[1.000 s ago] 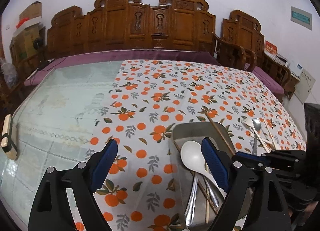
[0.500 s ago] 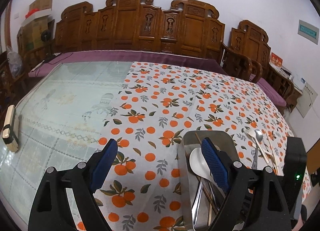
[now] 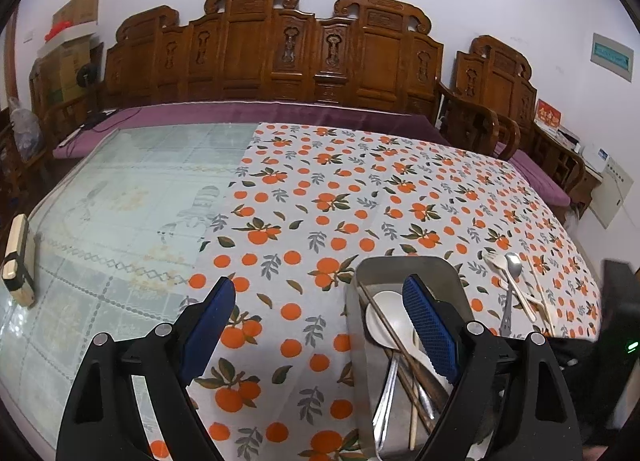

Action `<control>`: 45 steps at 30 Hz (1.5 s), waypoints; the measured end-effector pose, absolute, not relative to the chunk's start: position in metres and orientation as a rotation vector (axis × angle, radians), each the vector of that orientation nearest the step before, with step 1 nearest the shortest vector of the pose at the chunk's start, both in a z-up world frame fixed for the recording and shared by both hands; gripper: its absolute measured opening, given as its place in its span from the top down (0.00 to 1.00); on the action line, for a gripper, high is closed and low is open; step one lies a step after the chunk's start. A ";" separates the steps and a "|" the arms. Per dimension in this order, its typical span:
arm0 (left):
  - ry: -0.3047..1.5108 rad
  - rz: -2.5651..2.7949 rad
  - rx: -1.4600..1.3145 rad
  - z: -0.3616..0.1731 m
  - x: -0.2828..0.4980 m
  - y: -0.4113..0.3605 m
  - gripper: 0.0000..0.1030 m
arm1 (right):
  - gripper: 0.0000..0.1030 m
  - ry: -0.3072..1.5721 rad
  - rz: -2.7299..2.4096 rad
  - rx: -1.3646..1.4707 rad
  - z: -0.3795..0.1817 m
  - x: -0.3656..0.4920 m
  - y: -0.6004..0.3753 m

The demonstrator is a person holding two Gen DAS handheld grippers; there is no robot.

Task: Organize utensils
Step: 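Lower the dark chopstick into the tray and open the right tool, then grasp the light bamboo chopstick from the pile with the right tool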

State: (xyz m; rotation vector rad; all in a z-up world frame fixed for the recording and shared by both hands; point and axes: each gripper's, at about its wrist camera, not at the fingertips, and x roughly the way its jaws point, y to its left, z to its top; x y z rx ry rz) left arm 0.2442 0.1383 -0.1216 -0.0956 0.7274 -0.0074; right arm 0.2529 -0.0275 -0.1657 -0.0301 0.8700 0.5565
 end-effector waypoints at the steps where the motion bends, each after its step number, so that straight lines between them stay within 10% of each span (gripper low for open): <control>1: 0.728 -0.009 -0.092 -0.122 0.244 0.136 0.20 | 0.89 0.854 0.547 -0.039 -0.160 0.250 -0.036; 16: 0.744 -0.117 -0.032 -0.126 0.245 0.079 0.20 | 0.76 0.755 0.286 -0.097 -0.130 0.240 -0.159; 23: 0.749 -0.167 0.013 -0.129 0.244 0.050 0.20 | 0.44 0.778 0.174 -0.098 -0.145 0.249 -0.207; 36: 0.750 -0.233 0.030 -0.138 0.241 0.019 0.07 | 0.44 0.863 0.136 -0.099 -0.184 0.284 -0.256; 45: 0.741 -0.242 0.057 -0.139 0.234 0.004 0.07 | 0.64 0.919 0.275 0.018 -0.207 0.310 -0.253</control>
